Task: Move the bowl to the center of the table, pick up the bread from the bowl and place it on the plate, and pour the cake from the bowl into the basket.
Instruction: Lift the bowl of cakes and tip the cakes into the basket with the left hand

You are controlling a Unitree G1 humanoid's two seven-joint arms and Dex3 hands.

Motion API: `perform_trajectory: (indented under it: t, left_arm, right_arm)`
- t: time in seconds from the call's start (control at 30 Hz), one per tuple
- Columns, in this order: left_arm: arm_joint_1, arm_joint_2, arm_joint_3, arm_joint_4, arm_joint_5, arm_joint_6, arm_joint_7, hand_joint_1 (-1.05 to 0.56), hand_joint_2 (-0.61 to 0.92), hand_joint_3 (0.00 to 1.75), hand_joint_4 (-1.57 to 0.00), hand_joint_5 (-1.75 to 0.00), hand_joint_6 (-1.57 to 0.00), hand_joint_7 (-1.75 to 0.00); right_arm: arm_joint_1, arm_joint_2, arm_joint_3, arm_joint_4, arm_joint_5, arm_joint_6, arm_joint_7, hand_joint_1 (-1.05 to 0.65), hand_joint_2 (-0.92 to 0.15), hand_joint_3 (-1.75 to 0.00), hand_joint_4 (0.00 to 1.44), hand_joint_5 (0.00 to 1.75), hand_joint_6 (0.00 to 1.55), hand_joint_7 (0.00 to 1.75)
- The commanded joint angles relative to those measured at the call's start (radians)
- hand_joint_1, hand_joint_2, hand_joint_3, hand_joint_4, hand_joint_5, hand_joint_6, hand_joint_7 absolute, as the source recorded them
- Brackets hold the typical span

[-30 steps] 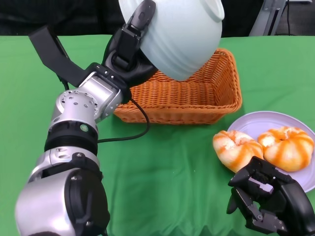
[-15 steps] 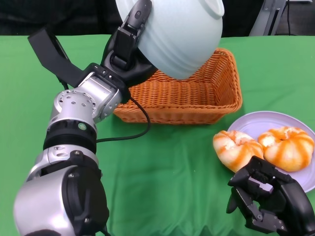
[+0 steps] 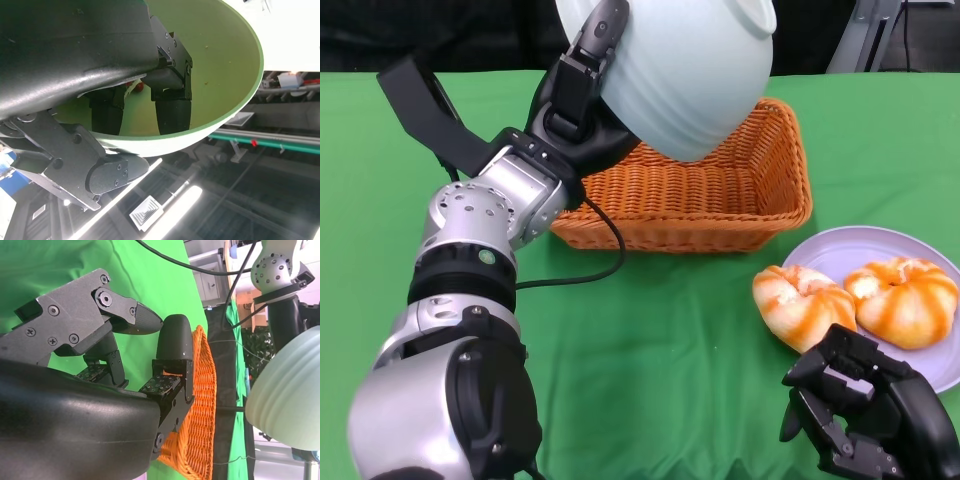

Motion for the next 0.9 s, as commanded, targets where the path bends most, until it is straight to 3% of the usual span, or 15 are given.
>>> perform_trajectory:
  t: [0.03, 0.2, 0.63, 0.9]
  left_arm:
    - [-0.022, 0.007, -0.009, -0.051, -0.007, 0.015, 0.084, -0.21, 0.9, 0.62, -0.62, -1.74, -0.63, -1.57]
    - [-0.009, -0.004, -0.017, -0.081, -0.013, 0.012, 0.139, -0.21, 0.92, 0.66, -0.62, -1.75, -0.61, -1.63]
    - [-0.014, -0.001, -0.005, -0.074, -0.019, 0.007, 0.188, -0.2, 0.92, 0.65, -0.62, -1.75, -0.61, -1.61]
    - [-0.025, -0.009, 0.001, -0.081, -0.018, 0.002, 0.314, -0.19, 0.91, 0.7, -0.71, -1.68, -0.67, -1.54]
  right_arm:
    - [0.013, -0.009, 0.002, -0.017, 0.001, -0.013, -0.003, -0.12, -0.6, -0.9, 0.69, 1.62, 0.61, 1.35]
    - [0.015, -0.011, 0.002, -0.012, -0.002, -0.026, -0.001, -0.13, -0.61, -0.88, 0.66, 1.63, 0.6, 1.33]
    - [0.009, -0.011, 0.002, -0.003, -0.004, -0.017, -0.005, -0.1, -0.62, -0.87, 0.67, 1.63, 0.6, 1.36]
    - [0.013, -0.015, 0.004, -0.007, -0.009, -0.018, -0.005, -0.12, -0.6, -0.9, 0.66, 1.64, 0.6, 1.37]
